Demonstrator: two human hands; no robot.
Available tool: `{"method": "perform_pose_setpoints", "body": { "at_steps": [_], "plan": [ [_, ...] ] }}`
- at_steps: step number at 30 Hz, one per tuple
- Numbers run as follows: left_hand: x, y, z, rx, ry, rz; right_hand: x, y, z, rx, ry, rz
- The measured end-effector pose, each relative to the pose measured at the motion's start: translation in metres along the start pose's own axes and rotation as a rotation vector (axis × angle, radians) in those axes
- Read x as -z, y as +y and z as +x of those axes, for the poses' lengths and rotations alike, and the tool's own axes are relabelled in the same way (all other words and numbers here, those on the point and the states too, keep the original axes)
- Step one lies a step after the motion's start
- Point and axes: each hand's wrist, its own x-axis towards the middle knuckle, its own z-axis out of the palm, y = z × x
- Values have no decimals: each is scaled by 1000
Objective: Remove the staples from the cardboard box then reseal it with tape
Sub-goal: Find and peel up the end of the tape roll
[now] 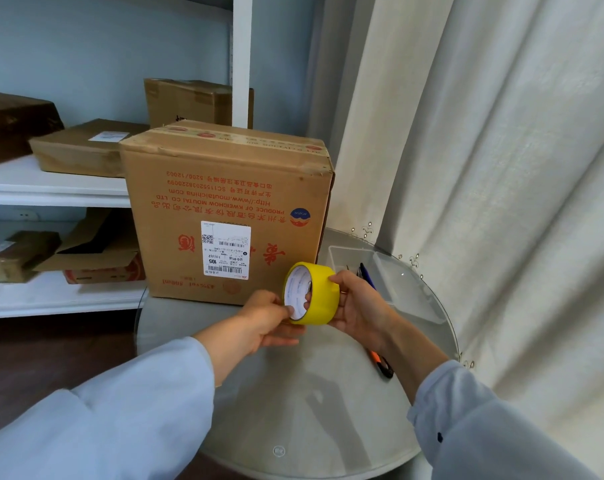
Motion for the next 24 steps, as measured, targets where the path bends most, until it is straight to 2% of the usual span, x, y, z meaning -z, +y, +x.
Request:
{"method": "perform_pose_setpoints", "body": {
  "at_steps": [6,13,16,20,24],
  "plan": [
    [1,-5,4,-160,139,71,-7,4,1,-56,-39,-73],
    [1,-4,4,-299,188,115,-7,7,5,-49,-17,-95],
    [0,-5,5,-345,204,107,-5,9,2,-9,-64,-122],
    [2,-8,9,-317,189,102,-2,15,-2,-15,-178,-47],
    [4,-14,14,-178,135,104,0,19,-5,-12,-235,-18]
  ]
}}
